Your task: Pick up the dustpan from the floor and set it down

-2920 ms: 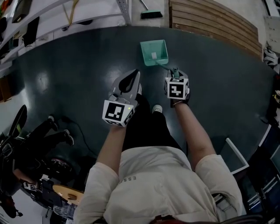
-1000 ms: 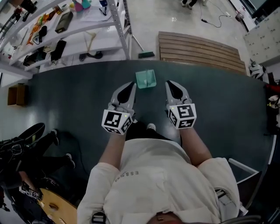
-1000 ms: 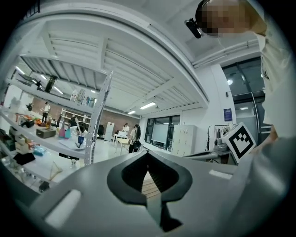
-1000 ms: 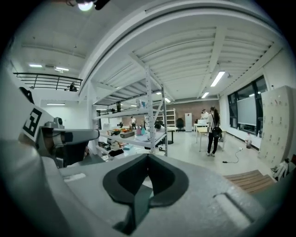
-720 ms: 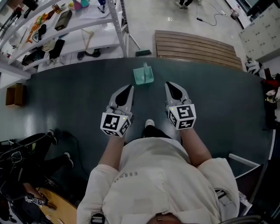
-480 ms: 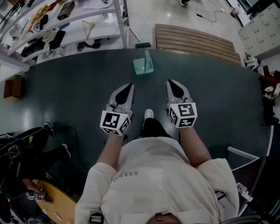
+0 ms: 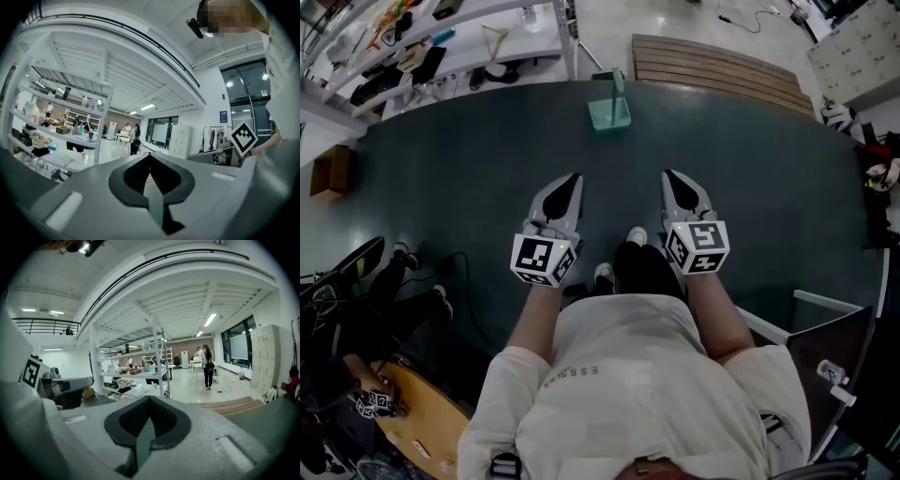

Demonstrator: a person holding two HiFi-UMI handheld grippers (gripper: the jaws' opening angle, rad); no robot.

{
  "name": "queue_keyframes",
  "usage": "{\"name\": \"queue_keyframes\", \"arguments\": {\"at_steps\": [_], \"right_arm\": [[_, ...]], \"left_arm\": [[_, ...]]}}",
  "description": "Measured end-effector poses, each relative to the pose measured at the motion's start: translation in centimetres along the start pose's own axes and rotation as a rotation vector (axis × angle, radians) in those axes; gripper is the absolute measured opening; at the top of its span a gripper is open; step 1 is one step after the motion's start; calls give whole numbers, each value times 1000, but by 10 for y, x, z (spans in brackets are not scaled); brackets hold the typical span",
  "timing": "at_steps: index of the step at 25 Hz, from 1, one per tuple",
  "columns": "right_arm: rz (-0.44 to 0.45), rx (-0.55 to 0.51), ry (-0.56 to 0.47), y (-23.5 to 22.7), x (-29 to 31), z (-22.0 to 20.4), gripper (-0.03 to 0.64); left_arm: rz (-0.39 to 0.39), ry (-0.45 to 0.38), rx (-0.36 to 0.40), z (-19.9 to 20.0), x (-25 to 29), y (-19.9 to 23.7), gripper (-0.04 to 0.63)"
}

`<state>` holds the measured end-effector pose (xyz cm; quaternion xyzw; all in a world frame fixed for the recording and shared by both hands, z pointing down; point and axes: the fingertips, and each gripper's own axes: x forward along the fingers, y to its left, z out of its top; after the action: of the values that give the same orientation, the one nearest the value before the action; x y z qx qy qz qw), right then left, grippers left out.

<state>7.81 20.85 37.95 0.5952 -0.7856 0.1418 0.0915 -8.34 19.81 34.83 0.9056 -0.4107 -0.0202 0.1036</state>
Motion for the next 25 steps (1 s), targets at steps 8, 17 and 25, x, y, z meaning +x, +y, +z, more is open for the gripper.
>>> {"name": "queue_keyframes", "arguments": {"at_steps": [8, 17, 25], "right_arm": [[-12, 22, 39, -5, -42, -21, -8], [45, 9, 49, -14, -68, -20, -8], [64, 0, 27, -17, -83, -14, -9]], "left_arm": [[31, -1, -21, -1, -24, -22, 15], [70, -20, -37, 1, -31, -56, 15], [58, -30, -18, 10, -37, -81, 15]]}}
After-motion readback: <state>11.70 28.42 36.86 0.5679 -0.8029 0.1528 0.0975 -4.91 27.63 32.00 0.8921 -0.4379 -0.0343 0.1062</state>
